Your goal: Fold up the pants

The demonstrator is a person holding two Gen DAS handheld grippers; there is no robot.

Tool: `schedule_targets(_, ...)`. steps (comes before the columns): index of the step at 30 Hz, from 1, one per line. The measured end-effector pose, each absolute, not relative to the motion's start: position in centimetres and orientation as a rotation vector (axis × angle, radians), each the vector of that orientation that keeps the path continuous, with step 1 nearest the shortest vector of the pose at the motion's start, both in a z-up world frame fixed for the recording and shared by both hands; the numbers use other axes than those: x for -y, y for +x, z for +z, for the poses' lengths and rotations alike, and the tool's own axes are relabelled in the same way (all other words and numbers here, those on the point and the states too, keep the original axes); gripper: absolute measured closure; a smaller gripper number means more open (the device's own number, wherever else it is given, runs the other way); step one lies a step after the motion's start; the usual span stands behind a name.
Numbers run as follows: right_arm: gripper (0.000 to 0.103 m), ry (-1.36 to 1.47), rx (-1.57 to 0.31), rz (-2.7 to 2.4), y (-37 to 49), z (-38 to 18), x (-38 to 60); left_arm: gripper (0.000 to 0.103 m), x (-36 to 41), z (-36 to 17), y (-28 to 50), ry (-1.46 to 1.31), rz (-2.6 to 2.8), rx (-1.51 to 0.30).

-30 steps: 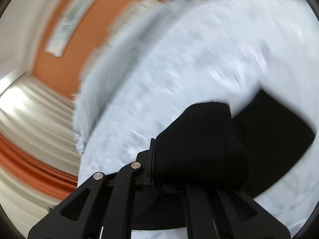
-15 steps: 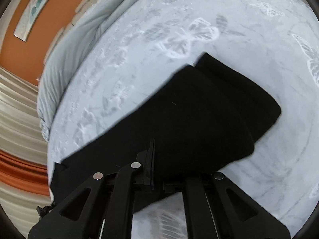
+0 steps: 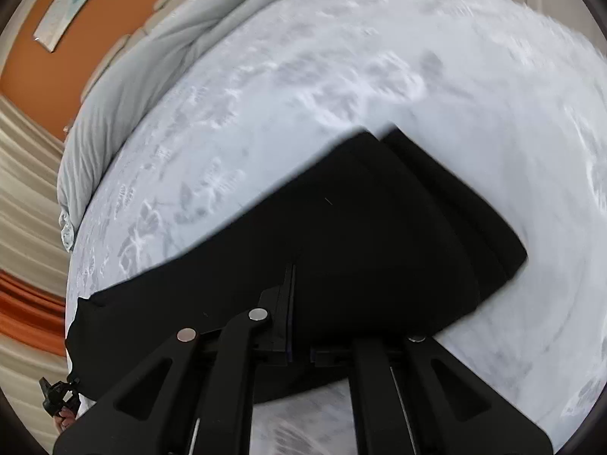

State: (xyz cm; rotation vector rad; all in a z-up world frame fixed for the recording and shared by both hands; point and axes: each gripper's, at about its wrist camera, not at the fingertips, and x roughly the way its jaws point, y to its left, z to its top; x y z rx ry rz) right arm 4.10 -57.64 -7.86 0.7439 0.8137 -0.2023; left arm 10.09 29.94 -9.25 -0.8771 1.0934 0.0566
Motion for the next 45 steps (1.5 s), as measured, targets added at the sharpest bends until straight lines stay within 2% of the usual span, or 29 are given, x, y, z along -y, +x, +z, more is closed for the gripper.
schedule_targets(1, 0.099, 0.753, -0.733, -0.161, 3.9, -5.9, 57.3, 0.09, -30.4, -9.5, 10.9, -0.889, 0.063, -1.088)
schedule_targets(2, 0.099, 0.716, -0.568, -0.065, 3.2, -1.3, 56.4, 0.09, -30.2, -9.1, 11.2, -0.889, 0.068, -1.084)
schedule_targets(4, 0.099, 0.582, -0.46, -0.035, 2.0, 2.8, 55.2, 0.09, -29.8, -8.8, 11.5, -0.867, 0.084, -1.081)
schedule_targets(5, 0.099, 0.547, -0.481, -0.055, 1.9, 2.6, 55.7, 0.09, -29.2, -8.9, 12.1, -0.847, 0.092, -1.084)
schedule_targets(9, 0.099, 0.708, -0.78, -0.221, 2.6, -7.6, 60.6, 0.089, -28.8, -8.7, 12.6, -0.769, 0.105, -1.089)
schedule_targets(10, 0.099, 0.71, -0.869, -0.248, 2.7, -10.0, 61.2, 0.084, -28.6, -8.8, 12.8, -0.776, 0.085, -1.087)
schedule_targets(11, 0.098, 0.713, -0.919, -0.255, 2.6, -11.8, 61.6, 0.082, -28.4, -8.8, 13.1, -0.779, 0.078, -1.084)
schedule_targets(13, 0.098, 0.747, -0.892, -0.223, 2.2, -12.1, 62.1, 0.082, -28.1, -8.8, 13.4, -0.748, 0.089, -1.085)
schedule_targets(16, 0.083, 0.733, -0.918, -0.217, 2.1, -11.7, 61.7, 0.082, -27.9, -8.9, 13.7, -0.731, 0.097, -1.083)
schedule_targets(18, 0.079, 0.74, -0.95, -0.24, 1.5, -11.2, 61.6, 0.082, -28.4, -9.0, 13.6, -0.772, 0.095, -1.076)
schedule_targets(19, 0.067, 0.756, -0.959, -0.273, 1.0, -10.8, 61.6, 0.082, -29.2, -8.9, 13.2, -0.843, 0.099, -1.048)
schedule_targets(20, 0.049, 0.77, -0.965, -0.348, 0.0, -10.1, 61.8, 0.082, -29.8, -8.7, 12.9, -0.883, 0.111, -1.02)
schedule_targets(22, 0.041, 0.739, -0.898, -0.502, -2.1, -7.6, 61.8, 0.082, -31.4, -8.0, 12.5, -0.897, 0.171, -0.966)
schedule_targets(27, 0.04, 0.607, -0.667, -0.411, -2.7, -0.8, 56.4, 0.084, -31.6, -6.2, 11.3, -0.961, 0.195, -0.922)
schedule_targets(30, 0.039, 0.502, -0.649, -0.23, 0.0, 0.9, 50.5, 0.081, -29.3, -2.6, 9.6, -0.889, 0.211, -0.827)
schedule_targets(31, 0.039, 0.44, -0.669, -0.142, 1.6, 0.9, 47.3, 0.071, -28.1, -0.7, 9.0, -0.796, 0.25, -0.778)
schedule_targets(32, 0.039, 0.405, -0.686, -0.095, 2.8, 0.9, 45.3, 0.056, -27.4, 0.3, 8.7, -0.739, 0.297, -0.754)
schedule_targets(33, 0.039, 0.366, -0.712, -0.042, 4.0, 0.6, 42.7, 0.05, -26.6, 1.6, 8.1, -0.663, 0.389, -0.703)
schedule_targets(35, 0.039, 0.306, -0.762, 0.057, 6.3, -0.2, 37.6, 0.047, -26.0, 2.6, 8.1, -0.651, 0.388, -0.64)
schedule_targets(37, 0.039, 0.275, -0.797, 0.141, 7.7, -1.3, 33.5, 0.044, -25.2, 2.2, 9.8, -0.659, 0.267, -0.691)
schedule_targets(39, 0.042, 0.239, -0.835, 0.255, 9.9, -2.4, 28.5, 0.044, -24.1, 0.8, 11.7, -0.667, 0.152, -0.779)
schedule_targets(42, 0.057, 0.219, -0.881, 0.369, 12.8, -3.0, 23.1, 0.044, -22.8, -4.3, 15.2, -0.633, 0.164, -1.025)
schedule_targets(43, 0.063, 0.216, -0.897, 0.406, 14.1, -3.0, 21.2, 0.055, -23.2, -6.9, 15.7, -0.631, 0.223, -1.118)
schedule_targets(45, 0.064, 0.181, -0.899, 0.438, 15.9, -2.9, 18.0, 0.064, -23.7, -7.7, 15.6, -0.619, 0.243, -1.124)
